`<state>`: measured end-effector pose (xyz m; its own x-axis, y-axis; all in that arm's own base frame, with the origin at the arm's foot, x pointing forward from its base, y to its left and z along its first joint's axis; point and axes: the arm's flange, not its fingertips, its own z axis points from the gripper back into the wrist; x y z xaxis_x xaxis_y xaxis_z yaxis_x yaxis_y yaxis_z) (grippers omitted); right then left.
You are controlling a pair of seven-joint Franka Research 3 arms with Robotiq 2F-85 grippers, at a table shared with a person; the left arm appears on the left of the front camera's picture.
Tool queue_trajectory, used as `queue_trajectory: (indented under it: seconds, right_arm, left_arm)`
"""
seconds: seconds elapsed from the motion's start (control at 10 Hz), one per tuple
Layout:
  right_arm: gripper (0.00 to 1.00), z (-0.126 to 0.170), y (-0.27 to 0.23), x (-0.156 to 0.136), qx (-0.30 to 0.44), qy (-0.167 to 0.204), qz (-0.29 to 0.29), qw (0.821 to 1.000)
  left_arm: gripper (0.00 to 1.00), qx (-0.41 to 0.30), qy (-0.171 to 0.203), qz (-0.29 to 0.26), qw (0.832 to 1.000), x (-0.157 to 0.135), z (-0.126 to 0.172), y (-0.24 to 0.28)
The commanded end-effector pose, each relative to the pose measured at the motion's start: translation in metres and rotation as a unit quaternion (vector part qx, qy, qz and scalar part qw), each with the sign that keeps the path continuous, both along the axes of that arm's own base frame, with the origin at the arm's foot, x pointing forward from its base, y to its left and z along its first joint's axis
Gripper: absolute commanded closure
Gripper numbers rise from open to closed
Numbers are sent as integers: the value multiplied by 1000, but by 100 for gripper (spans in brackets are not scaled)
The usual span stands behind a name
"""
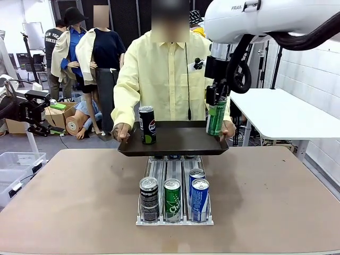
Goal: Retrieve and hand over the desired beverage to the person.
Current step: Place the picked can on the Handle tray extended by the person.
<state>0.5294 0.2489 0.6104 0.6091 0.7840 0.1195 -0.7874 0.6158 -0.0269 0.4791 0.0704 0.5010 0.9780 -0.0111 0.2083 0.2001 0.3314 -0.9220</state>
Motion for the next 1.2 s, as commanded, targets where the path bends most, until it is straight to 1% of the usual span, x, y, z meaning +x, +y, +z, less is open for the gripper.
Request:
queue_trajectory:
  seconds: [0.0,0.5,0.6,0.9,1.1]
  right_arm:
    - [96,4,13,19,4,5,13,1000]
    - [96,-22,48,51,-8,20,35,999]
    - [96,-26,53,54,-7,18,41,999]
    - [96,-37,63,65,-12,31,48,998]
    - [96,-46,67,64,-18,37,49,998]
  left_arm:
    - [0,0,-1,1,1000,0,1,1]
    - [0,0,-1,1,1000,0,1,1]
    - [0,0,-1,1,1000,0,1,1]
    - [0,0,-1,1,1000,0,1,1]
    - [0,0,-1,1,1000,0,1,1]
